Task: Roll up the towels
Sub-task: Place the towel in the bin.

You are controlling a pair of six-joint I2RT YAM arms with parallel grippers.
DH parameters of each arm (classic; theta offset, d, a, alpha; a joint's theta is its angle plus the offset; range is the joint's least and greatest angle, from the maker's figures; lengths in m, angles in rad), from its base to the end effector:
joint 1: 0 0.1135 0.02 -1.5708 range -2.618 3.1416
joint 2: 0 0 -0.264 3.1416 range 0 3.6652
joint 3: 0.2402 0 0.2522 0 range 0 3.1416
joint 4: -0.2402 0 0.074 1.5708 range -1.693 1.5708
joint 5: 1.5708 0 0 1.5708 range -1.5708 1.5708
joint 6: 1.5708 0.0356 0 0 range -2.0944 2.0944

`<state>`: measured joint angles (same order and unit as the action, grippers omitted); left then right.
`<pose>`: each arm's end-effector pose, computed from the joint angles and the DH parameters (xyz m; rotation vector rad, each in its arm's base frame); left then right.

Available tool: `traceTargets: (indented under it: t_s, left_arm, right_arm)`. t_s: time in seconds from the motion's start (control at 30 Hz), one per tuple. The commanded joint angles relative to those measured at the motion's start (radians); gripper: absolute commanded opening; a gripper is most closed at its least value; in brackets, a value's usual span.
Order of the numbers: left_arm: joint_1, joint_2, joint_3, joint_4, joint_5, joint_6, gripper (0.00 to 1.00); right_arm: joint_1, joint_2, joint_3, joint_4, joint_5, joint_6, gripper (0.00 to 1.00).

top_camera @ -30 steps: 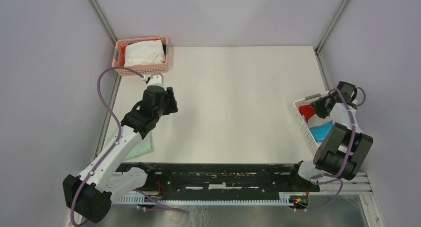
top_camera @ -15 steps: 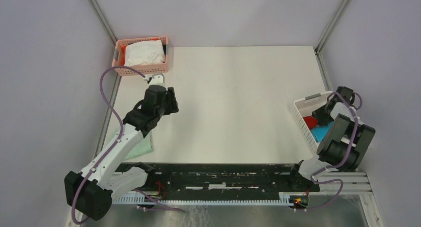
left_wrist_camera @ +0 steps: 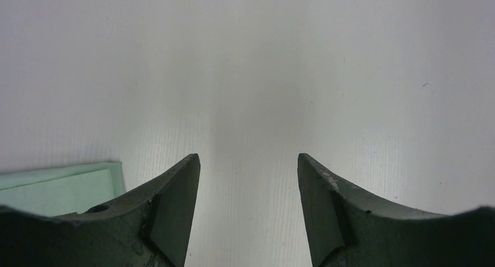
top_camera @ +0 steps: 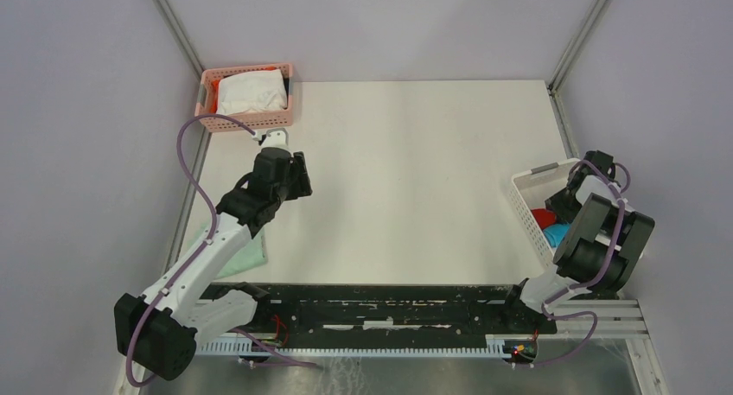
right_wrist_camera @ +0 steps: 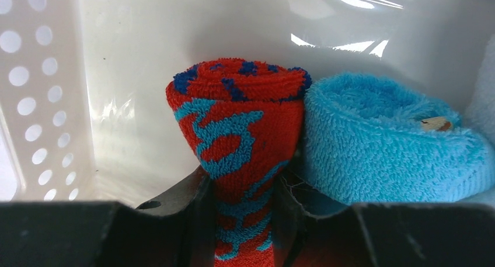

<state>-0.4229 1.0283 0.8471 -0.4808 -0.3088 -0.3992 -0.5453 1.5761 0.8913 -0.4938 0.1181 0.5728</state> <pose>0.2056 -0.0807 0.2881 -0.1407 2.1943 -0.1151 0.2465 -0.1545 0.1680 1.4827 2.3091 -0.1547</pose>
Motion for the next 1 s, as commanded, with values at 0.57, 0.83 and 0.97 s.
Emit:
traceTargets:
  t_s: [0.57,0.83,0.97]
  left_arm:
    - [0.001,-0.009,0.011,0.041,0.007,0.059,0.69]
    - [0.002,-0.048,0.049,0.020,0.019,0.050,0.70]
    - [0.002,-0.133,0.070,0.005,-0.001,0.031,0.72]
  right_arm:
    - [-0.006,-0.115,0.099,-0.113,-0.028,0.002,0.68]
    - [-0.007,-0.265,0.162,-0.213,-0.117,-0.013,0.85]
    - [-0.005,-0.392,0.168,-0.224,-0.279,-0.024,0.96]
